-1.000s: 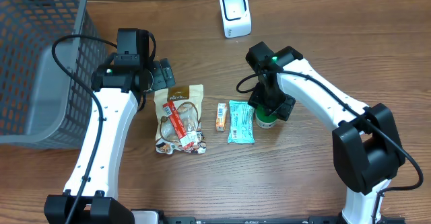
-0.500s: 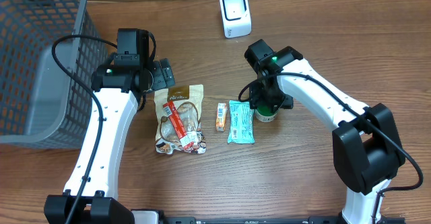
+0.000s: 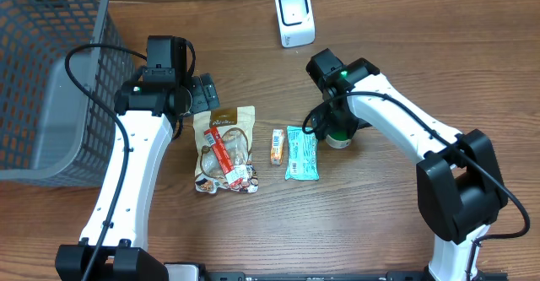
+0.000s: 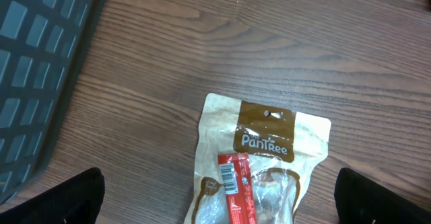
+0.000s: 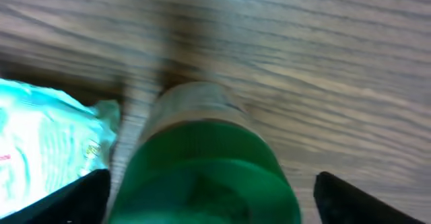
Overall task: Scan the item barcode
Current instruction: 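Lower the right gripper and grasp the green-lidded jar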
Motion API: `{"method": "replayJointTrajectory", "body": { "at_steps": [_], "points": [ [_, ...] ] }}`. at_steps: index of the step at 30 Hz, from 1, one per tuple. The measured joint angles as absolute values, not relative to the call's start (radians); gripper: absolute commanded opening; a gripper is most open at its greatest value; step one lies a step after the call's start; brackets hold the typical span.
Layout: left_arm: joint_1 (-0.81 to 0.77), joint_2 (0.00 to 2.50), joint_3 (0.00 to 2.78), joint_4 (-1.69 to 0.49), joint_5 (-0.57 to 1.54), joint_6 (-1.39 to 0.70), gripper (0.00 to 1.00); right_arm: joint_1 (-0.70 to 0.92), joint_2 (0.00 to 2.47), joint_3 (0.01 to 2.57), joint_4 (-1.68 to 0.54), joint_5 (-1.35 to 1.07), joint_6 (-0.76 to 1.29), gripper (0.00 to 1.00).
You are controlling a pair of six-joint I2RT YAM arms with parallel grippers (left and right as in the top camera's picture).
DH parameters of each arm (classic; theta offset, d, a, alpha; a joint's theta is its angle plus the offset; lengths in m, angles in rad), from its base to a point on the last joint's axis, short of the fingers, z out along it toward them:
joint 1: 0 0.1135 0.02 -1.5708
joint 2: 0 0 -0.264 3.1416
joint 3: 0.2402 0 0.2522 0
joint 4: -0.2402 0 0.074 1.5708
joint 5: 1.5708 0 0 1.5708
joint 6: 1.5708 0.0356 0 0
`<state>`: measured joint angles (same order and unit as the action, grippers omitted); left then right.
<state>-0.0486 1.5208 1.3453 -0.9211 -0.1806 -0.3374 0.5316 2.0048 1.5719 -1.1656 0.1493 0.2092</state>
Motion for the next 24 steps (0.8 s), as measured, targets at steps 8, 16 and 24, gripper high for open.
{"method": "replayJointTrajectory", "body": {
  "at_steps": [8,16,24],
  "points": [
    [-0.049,1.521,1.345,-0.921,-0.180,-0.337,1.00,0.532,2.006,1.658,-1.287,0.165,0.351,0.93],
    [-0.049,1.521,1.345,-0.921,-0.180,-0.337,0.99,0.532,2.006,1.646,-1.256,0.118,0.472,0.86],
    [-0.049,1.521,1.345,-0.921,-0.180,-0.337,1.00,0.532,2.006,1.641,-1.243,0.098,0.497,0.67]
  ]
}}
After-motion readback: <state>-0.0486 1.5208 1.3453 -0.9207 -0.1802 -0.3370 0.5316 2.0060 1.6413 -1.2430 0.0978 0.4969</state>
